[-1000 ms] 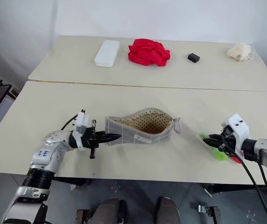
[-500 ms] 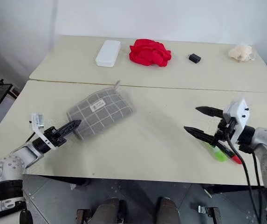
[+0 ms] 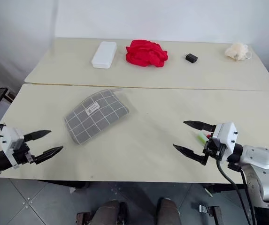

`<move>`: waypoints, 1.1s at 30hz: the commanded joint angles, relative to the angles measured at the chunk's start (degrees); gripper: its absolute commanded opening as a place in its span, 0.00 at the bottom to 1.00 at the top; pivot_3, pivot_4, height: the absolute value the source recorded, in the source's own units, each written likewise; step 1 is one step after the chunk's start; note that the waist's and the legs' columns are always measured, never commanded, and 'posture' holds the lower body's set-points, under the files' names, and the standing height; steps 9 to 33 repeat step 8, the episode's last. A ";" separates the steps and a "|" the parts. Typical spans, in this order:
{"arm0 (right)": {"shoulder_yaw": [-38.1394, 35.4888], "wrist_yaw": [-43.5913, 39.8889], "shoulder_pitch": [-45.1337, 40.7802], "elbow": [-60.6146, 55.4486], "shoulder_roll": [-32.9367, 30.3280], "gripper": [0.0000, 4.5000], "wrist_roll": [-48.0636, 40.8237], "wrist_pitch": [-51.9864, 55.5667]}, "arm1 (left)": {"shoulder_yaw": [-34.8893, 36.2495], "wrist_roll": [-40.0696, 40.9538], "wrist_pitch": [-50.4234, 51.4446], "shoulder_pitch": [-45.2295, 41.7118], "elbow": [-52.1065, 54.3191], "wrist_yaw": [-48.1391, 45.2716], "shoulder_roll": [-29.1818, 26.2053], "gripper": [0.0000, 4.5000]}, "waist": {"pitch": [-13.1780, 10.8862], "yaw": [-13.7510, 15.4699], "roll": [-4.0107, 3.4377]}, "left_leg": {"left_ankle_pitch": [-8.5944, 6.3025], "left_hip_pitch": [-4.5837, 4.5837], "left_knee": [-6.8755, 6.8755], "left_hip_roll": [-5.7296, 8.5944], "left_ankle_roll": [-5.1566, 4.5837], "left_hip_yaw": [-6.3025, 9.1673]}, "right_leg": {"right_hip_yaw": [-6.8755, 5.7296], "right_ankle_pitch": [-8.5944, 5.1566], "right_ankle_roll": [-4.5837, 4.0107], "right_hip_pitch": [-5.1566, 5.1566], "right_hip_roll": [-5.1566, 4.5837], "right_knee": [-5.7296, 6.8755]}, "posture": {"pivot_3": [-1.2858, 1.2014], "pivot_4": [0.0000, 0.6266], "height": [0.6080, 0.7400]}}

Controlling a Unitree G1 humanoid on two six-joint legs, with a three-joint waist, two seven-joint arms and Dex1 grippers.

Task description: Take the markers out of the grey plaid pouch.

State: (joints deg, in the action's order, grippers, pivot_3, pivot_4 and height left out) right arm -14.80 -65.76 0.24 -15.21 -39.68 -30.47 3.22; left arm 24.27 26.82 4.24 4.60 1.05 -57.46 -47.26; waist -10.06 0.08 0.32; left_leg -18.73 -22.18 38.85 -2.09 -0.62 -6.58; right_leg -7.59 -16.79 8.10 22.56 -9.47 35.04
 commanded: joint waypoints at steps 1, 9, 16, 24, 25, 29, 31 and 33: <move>1.22 -4.44 2.53 -0.78 -1.06 1.00 2.08 -6.51 | -2.19 -1.52 -3.79 0.27 7.28 0.42 1.89 1.00 | 0.00 -0.02 0.00 | -0.01 0.00 0.00 0.01 -0.01 -0.02 | 0.00 0.00 0.00 0.00 0.00 -0.01 | 0.52 0.24 1.00; 2.65 -3.91 2.47 2.03 0.02 1.00 4.39 -12.59 | -7.06 -4.52 -5.72 0.55 8.37 -0.30 2.47 1.00 | 0.00 -0.34 0.00 | -0.02 0.06 0.04 -0.04 0.00 -0.13 | 0.04 0.00 0.01 0.02 0.04 0.06 | 0.52 0.24 1.00; 2.65 -3.91 2.47 2.03 0.02 1.00 4.39 -12.59 | -7.06 -4.52 -5.72 0.55 8.37 -0.30 2.47 1.00 | 0.00 -0.34 0.00 | -0.02 0.06 0.04 -0.04 0.00 -0.13 | 0.04 0.00 0.01 0.02 0.04 0.06 | 0.52 0.24 1.00; 2.65 -3.91 2.47 2.03 0.02 1.00 4.39 -12.59 | -7.06 -4.52 -5.72 0.55 8.37 -0.30 2.47 1.00 | 0.00 -0.34 0.00 | -0.02 0.06 0.04 -0.04 0.00 -0.13 | 0.04 0.00 0.01 0.02 0.04 0.06 | 0.52 0.24 1.00; 2.65 -3.91 2.47 2.03 0.02 1.00 4.39 -12.59 | -7.06 -4.52 -5.72 0.55 8.37 -0.30 2.47 1.00 | 0.00 -0.34 0.00 | -0.02 0.06 0.04 -0.04 0.00 -0.13 | 0.04 0.00 0.01 0.02 0.04 0.06 | 0.52 0.24 1.00; 2.65 -3.91 2.47 2.03 0.02 1.00 4.39 -12.59 | -7.06 -4.52 -5.72 0.55 8.37 -0.30 2.47 1.00 | 0.00 -0.34 0.00 | -0.02 0.06 0.04 -0.04 0.00 -0.13 | 0.04 0.00 0.01 0.02 0.04 0.06 | 0.52 0.24 1.00; 2.65 -3.91 2.47 2.03 0.02 1.00 4.39 -12.59 | -7.06 -4.52 -5.72 0.55 8.37 -0.30 2.47 1.00 | 0.00 -0.34 0.00 | -0.02 0.06 0.04 -0.04 0.00 -0.13 | 0.04 0.00 0.01 0.02 0.04 0.06 | 0.52 0.24 1.00; 2.65 -3.91 2.47 2.03 0.02 1.00 4.39 -12.59 | -7.06 -4.52 -5.72 0.55 8.37 -0.30 2.47 1.00 | 0.00 -0.34 0.00 | -0.02 0.06 0.04 -0.04 0.00 -0.13 | 0.04 0.00 0.01 0.02 0.04 0.06 | 0.52 0.24 1.00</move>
